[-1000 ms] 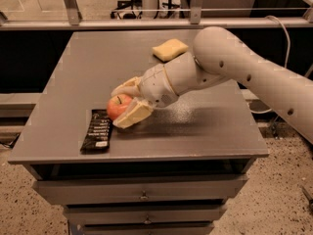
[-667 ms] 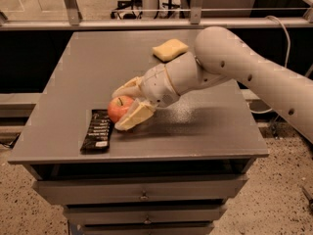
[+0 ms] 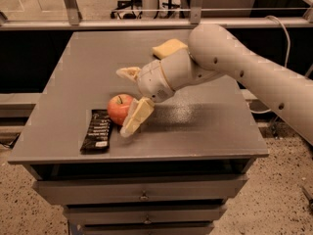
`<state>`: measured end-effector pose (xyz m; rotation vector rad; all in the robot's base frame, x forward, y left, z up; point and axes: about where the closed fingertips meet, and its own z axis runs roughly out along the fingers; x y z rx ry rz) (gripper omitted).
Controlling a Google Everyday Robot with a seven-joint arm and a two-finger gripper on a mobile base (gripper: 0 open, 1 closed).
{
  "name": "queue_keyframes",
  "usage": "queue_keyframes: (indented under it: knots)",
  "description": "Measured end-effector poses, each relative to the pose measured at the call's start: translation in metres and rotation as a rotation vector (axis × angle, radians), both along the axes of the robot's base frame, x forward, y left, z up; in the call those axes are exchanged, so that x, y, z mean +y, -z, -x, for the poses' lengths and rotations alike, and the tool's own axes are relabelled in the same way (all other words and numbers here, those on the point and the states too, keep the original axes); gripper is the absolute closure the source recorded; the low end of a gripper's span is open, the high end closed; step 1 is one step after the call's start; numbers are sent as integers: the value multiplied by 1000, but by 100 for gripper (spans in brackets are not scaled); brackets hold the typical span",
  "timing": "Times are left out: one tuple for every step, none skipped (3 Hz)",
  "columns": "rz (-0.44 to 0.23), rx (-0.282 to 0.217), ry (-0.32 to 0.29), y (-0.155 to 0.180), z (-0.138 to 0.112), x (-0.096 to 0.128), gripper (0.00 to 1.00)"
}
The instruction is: Move apple near rxbar chocolate
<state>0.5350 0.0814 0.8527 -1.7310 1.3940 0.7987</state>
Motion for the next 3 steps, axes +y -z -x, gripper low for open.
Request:
queue_keyframes:
  knots:
    - [26,-60,90,-20,-20,-38,0]
    - [81,-149,237,-62,-39,-117,0]
    - [104,-196,379,-90,-43,-166,0]
